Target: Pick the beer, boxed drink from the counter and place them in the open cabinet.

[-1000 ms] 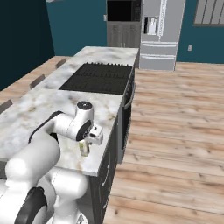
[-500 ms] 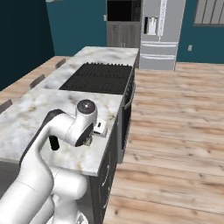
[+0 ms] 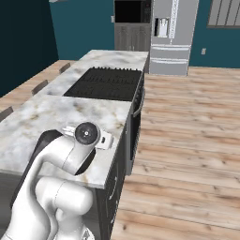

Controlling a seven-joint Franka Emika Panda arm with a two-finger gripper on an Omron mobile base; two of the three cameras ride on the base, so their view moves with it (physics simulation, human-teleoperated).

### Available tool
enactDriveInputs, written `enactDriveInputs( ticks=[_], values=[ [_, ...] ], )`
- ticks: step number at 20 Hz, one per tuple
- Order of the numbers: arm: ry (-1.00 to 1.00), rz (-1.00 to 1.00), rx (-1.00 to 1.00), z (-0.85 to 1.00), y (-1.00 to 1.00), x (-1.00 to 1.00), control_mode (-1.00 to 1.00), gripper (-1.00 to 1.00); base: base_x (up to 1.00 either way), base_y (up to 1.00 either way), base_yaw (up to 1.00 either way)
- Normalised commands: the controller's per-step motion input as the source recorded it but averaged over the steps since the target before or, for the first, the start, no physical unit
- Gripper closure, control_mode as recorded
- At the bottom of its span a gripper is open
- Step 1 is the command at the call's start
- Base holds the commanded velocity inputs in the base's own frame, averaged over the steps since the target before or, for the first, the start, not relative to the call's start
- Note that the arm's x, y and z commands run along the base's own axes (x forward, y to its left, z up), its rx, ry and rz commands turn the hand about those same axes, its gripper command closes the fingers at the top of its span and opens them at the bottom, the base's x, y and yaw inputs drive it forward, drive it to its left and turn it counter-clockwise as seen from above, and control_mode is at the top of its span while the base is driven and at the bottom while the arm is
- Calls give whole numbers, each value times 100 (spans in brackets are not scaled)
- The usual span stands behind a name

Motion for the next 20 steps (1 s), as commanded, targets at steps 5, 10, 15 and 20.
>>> enactDriveInputs(
  ticks=[5, 10, 15, 20],
  values=[
    [-10, 0, 0, 28, -5, -41, -100, 100, 0, 0, 0],
    [-9, 0, 0, 10, -22, -47, -100, 100, 0, 0, 0],
    [-12, 0, 0, 0, -5, -20, -100, 100, 0, 0, 0],
    [-1, 0, 0, -1, 0, 0, 100, 100, 0, 0, 0]
  ],
)
